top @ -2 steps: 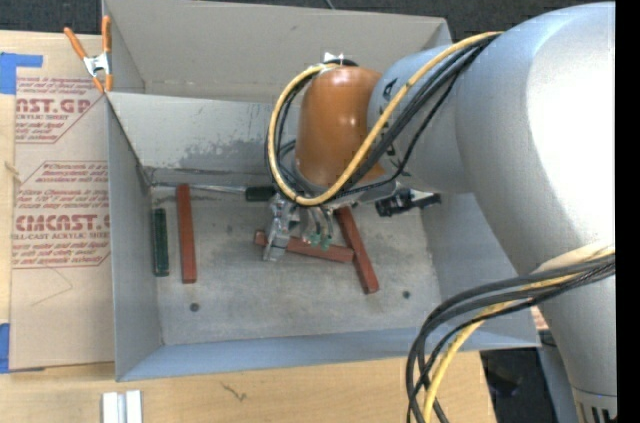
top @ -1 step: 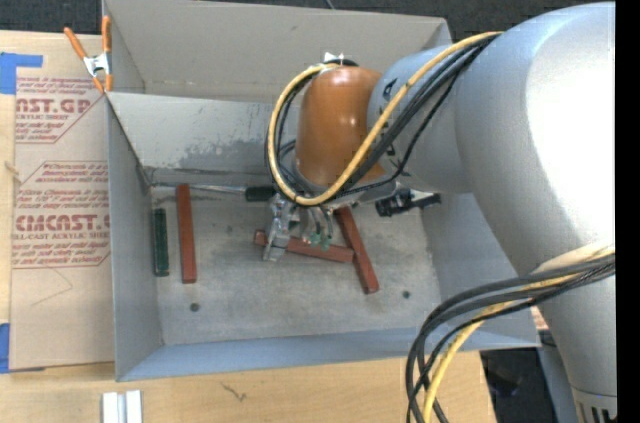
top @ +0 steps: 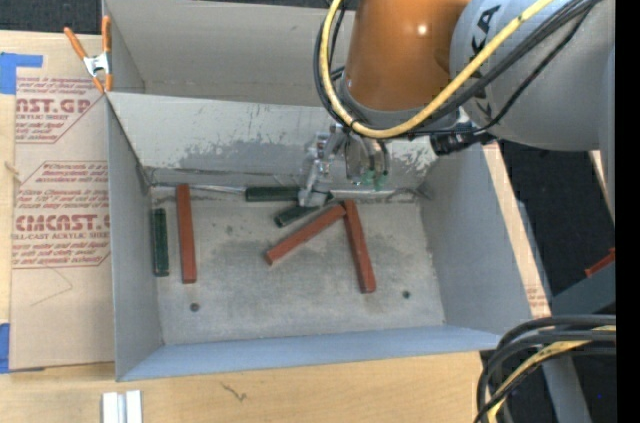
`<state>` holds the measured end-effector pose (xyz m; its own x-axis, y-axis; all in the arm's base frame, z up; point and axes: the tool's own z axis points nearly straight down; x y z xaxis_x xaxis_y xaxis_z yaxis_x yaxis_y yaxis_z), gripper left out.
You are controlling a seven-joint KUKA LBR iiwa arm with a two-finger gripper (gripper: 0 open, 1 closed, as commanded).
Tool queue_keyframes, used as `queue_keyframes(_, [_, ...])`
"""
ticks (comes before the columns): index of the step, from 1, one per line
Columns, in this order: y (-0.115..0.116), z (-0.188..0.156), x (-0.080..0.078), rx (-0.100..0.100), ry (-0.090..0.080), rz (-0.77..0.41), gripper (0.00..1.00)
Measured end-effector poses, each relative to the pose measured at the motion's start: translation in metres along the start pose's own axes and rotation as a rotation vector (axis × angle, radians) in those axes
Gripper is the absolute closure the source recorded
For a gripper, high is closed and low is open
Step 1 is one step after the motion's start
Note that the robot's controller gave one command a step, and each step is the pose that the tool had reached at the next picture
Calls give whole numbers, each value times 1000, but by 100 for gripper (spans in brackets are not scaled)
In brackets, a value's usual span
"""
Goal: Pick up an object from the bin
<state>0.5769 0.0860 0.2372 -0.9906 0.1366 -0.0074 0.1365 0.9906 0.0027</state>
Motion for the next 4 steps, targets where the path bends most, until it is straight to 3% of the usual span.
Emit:
queue_keyframes(1, [0,2,1,1,5,0,100])
queue_keyframes(2, [25,59,13,3,9,142,0])
queue_keyframes(3, [25,57,12,2,7,143,0])
queue_keyframes(4, [8,167,28,2,6,167,100])
